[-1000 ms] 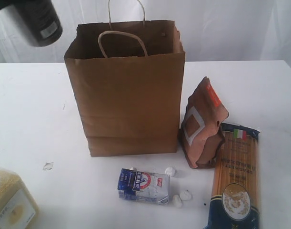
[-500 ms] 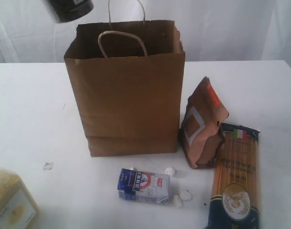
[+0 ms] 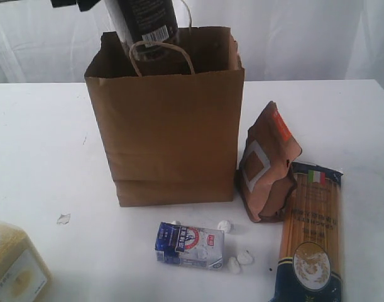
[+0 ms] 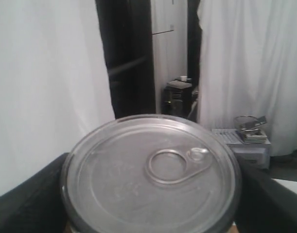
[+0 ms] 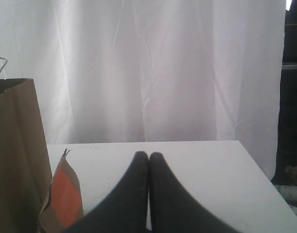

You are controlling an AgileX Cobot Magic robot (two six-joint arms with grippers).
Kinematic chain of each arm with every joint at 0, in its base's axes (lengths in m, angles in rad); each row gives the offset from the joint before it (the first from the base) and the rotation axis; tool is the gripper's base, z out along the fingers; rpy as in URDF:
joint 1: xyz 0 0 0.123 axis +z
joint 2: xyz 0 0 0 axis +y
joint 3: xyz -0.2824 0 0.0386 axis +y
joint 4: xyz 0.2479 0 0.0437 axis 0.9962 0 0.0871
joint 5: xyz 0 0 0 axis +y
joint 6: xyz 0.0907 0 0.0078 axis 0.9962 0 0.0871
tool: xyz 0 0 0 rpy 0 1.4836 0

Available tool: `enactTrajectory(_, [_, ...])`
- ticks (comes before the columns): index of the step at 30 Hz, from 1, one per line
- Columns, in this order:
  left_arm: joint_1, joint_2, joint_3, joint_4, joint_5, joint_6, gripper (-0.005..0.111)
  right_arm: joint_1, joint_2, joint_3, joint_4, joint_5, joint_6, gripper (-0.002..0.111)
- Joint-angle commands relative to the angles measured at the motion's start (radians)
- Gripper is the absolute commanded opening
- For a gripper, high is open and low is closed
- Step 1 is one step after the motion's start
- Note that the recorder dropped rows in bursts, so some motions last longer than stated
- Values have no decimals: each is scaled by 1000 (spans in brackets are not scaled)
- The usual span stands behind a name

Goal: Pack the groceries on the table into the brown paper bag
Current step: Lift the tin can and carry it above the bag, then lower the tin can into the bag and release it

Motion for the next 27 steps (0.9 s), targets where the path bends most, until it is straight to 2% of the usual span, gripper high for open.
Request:
enactTrajectory(1, [-4,41,-31,-64,137,47,0,-2,-5,1,-3,-6,-4,0])
enactTrajectory(5, [-33,86,-82,-64,116,47,0,-2,-5,1,-3,-6,-4,0])
enactTrajectory(9, [-92,133,-140,-64,106,49,0,-2,-5,1,-3,-6,-4,0])
enactTrajectory(14, [-128,166,-158,-64,77,91,0,-2,-5,1,-3,-6,-4,0])
enactTrajectory(22, [-137,219,-158,-64,0,184,0,-2,-5,1,-3,-6,-4,0])
enactTrajectory(27, [-137,255,-158,-64,21,184,0,-2,-5,1,-3,-6,-4,0])
